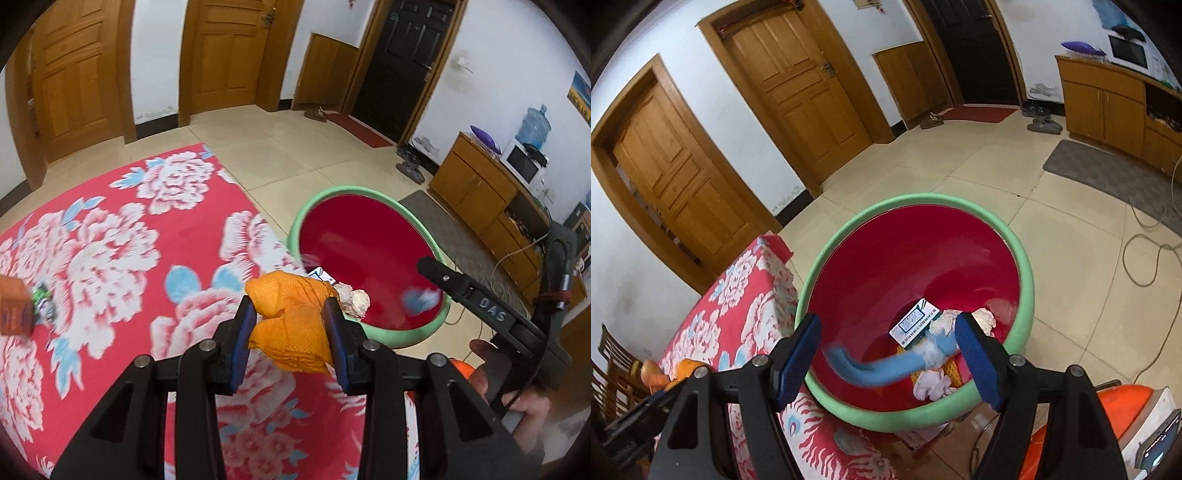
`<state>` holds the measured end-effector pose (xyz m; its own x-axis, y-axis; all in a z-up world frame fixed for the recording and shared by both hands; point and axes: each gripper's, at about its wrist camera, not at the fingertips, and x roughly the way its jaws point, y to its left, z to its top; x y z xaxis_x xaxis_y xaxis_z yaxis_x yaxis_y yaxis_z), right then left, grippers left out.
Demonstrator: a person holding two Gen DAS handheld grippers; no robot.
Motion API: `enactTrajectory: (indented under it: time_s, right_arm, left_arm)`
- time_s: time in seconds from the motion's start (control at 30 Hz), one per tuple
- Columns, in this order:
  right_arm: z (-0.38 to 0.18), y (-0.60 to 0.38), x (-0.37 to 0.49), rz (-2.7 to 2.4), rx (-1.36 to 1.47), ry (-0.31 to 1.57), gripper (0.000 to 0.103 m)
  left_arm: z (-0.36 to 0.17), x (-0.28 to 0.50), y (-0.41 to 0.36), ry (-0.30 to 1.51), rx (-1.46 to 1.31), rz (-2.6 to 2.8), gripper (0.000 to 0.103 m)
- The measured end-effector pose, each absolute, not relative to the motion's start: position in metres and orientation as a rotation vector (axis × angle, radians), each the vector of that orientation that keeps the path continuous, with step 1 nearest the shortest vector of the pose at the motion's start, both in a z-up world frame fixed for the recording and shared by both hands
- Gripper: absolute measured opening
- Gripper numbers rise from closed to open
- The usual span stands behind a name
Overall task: Collect trash
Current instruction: 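Carry cloth and blue strip over the red bin and open both tools, then move left tool to the orange box and grasp it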
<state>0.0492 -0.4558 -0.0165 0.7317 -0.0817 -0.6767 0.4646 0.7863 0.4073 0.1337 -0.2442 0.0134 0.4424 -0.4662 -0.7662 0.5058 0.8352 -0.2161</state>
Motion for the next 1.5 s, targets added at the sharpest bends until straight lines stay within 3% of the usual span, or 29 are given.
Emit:
enactTrajectory:
  time_s: [0.1, 0.53, 0.7, 0.73, 0.8, 1.5]
  right_arm:
    - [-0.016, -0.463, 0.043, -0.331, 0.63, 0.673, 0.081]
    - [-0.011, -0.487, 0.018, -0.375, 0.711, 0.605, 0.082]
    - [-0.013, -0.492, 0.015, -0.387, 0.724, 0.602, 0.082]
    - [-0.014, -0.493, 0.015, -0.39, 0.728, 0.603, 0.082]
    - [-0.014, -0.494, 0.014, -0.393, 0.731, 0.602, 0.082]
    - [0.013, -0.448, 0.005, -0.298, 0.674, 0.587, 0.082]
  left_arm:
    - [0.008, 0.137, -0.261, 0.936, 0.069, -0.626, 0.038]
    - [-0.014, 0.155, -0.326, 0.938, 0.166, -0.68, 0.039]
    - [-0.016, 0.16, -0.336, 0.939, 0.192, -0.662, 0.046]
    - [-0.016, 0.159, -0.336, 0.937, 0.191, -0.658, 0.051]
    - [-0.015, 0.159, -0.334, 0.931, 0.185, -0.655, 0.056]
    - [0.022, 0.141, -0.236, 0.879, 0.065, -0.522, 0.056]
